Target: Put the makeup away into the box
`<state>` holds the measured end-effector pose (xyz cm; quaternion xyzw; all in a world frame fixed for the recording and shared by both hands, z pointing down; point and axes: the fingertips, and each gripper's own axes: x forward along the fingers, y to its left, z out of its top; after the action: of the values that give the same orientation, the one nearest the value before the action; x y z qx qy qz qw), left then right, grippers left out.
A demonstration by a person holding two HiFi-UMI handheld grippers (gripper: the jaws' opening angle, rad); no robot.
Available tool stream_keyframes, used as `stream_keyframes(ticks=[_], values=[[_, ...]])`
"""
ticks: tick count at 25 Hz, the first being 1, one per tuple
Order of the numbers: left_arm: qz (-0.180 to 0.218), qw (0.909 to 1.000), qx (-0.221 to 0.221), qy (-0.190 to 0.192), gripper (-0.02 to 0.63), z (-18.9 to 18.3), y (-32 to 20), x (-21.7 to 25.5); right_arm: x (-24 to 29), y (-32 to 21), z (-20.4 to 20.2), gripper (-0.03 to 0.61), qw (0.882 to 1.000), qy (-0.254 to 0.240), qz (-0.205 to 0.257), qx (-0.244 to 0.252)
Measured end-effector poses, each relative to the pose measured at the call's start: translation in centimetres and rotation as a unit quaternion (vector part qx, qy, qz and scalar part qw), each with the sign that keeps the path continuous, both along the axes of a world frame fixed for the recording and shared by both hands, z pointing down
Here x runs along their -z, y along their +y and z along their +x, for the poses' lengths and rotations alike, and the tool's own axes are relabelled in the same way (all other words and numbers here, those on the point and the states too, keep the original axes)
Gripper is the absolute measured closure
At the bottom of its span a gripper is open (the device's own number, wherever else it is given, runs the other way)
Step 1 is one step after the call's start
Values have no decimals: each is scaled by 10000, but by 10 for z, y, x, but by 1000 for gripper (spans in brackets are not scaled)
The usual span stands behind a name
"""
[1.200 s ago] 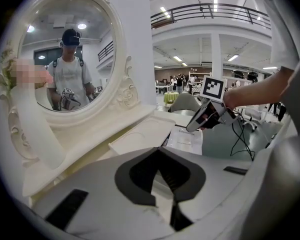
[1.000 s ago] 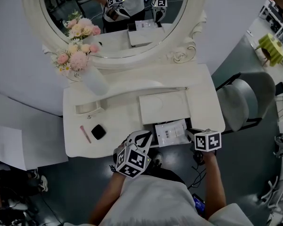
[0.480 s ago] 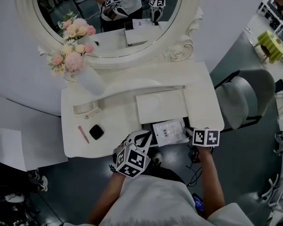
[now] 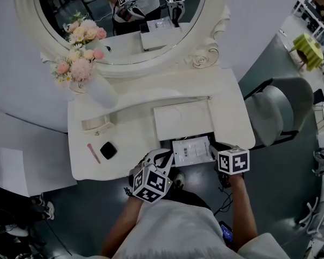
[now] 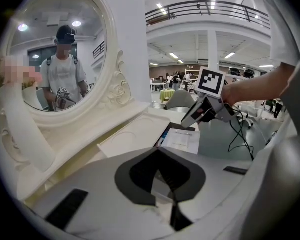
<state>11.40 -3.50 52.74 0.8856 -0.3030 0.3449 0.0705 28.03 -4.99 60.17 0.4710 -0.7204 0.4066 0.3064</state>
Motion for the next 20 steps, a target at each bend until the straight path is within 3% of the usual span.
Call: stream_keyframes(ticks=[5, 11, 20], values=[[-16, 10000, -15, -16, 592, 0, 4, 0, 19, 10, -28, 503, 9964, -22, 114, 845], [-28, 10000, 23, -6, 592, -6, 7, -1, 16, 50, -60, 503, 9805, 202, -39, 1953], [-98, 9999, 65, -82, 592, -7, 15, -7, -10, 43, -67, 503, 9843, 395, -157, 1710]])
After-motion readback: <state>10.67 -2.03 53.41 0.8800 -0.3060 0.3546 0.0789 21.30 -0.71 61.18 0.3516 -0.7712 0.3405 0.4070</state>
